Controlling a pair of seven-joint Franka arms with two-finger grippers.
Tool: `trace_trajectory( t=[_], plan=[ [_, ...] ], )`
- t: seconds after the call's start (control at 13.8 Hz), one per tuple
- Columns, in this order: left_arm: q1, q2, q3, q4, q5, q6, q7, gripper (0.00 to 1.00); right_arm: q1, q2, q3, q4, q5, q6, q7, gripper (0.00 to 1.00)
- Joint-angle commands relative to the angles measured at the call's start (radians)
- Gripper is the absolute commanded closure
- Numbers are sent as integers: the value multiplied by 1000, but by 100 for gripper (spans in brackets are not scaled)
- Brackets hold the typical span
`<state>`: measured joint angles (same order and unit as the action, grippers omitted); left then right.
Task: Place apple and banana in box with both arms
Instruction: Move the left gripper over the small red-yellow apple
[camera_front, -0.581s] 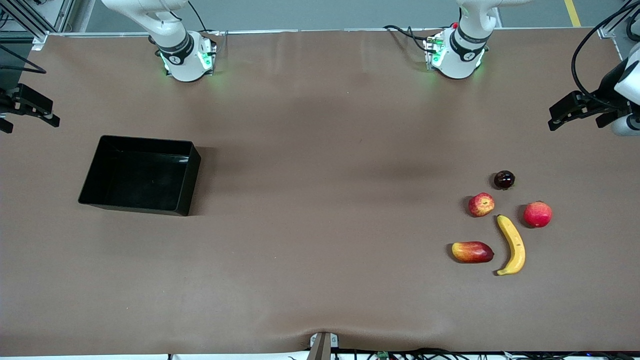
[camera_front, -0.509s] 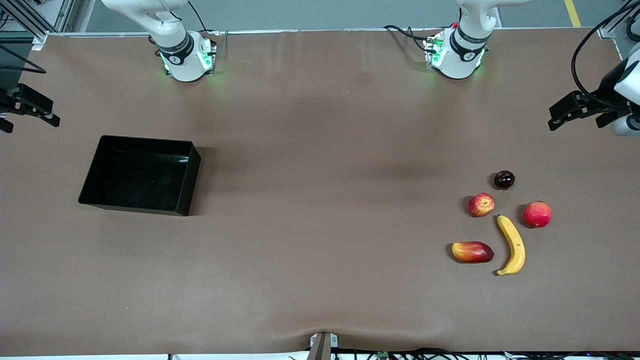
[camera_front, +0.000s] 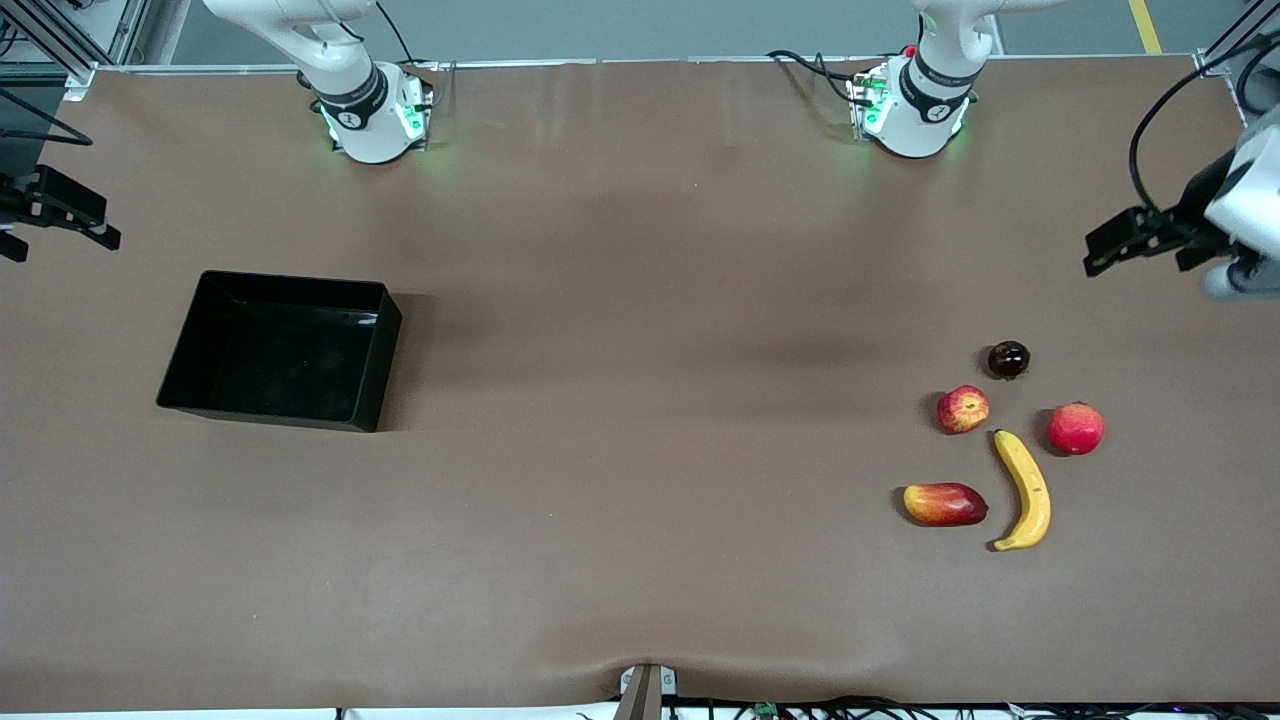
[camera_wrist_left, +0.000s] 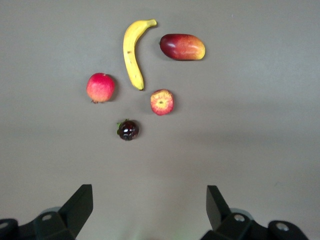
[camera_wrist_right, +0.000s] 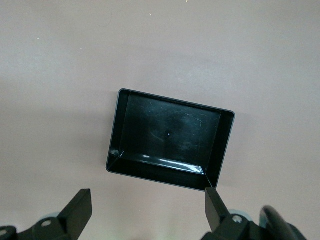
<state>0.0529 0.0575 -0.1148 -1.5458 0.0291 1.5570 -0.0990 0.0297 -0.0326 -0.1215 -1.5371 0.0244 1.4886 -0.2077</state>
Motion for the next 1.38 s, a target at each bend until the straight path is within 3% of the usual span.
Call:
trace_trajectory(
  t=[0.0, 0.36, 0.58, 1.02, 1.31],
  plan=[
    [5, 22, -3, -86, -8, 99, -7, 0, -13, 10, 6, 21, -12, -22, 7, 0],
    [28, 21, -3, -414, -5, 485, -2, 0, -22, 19, 3, 21, -12, -33, 7, 0],
    [27, 85, -3, -532, 29, 671, -7, 0, -42, 28, 2, 23, -8, -31, 5, 0],
    [32, 310, 1, -547, 38, 901, 1, 0, -99, 85, 2, 26, -1, -19, -2, 0],
    [36, 400, 4, -514, 69, 966, 2, 0, -177, 221, 2, 28, -9, 14, -4, 0]
  ],
)
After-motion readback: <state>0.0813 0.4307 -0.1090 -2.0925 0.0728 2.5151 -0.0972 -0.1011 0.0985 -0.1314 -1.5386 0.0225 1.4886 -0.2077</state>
